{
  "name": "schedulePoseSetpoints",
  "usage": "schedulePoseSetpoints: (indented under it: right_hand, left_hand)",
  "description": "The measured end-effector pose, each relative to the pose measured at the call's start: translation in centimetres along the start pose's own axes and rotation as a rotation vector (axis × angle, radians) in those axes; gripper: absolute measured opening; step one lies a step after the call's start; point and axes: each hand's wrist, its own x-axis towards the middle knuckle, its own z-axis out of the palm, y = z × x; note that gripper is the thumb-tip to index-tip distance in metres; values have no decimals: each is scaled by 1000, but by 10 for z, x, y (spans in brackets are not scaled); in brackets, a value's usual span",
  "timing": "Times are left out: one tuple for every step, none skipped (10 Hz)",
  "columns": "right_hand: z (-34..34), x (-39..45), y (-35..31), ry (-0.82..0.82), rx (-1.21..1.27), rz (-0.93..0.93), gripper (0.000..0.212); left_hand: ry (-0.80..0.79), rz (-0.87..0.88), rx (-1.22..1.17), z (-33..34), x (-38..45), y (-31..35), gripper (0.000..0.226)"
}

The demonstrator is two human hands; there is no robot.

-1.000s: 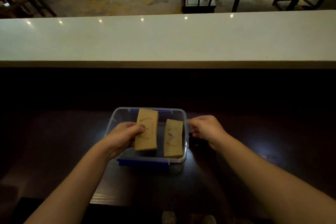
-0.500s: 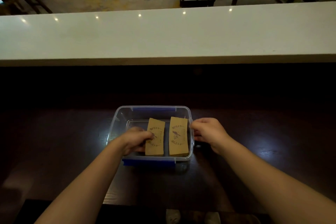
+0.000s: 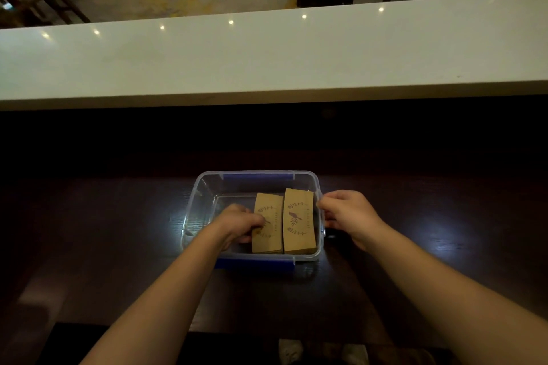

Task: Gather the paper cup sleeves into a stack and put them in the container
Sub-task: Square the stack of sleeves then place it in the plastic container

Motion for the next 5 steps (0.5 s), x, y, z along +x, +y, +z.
schedulePoseSetpoints:
  right_hand:
    - [0, -1, 0, 0, 1, 0, 12]
    - [2, -2, -2, 12, -31, -3, 13]
    - [4, -4, -3, 51, -77, -29, 13]
    - [7, -6, -1, 84, -163, -81, 11]
    - [8, -8, -5, 116, -276, -87, 12]
  left_hand:
    - [22, 5, 20, 2, -3, 1, 25]
    - [47, 21, 77, 6, -5, 6, 30]
    - [95, 36, 116, 9, -7, 10, 31]
    - [132, 42, 183, 6, -8, 10, 39]
    - [301, 187, 359, 1, -22, 18, 49]
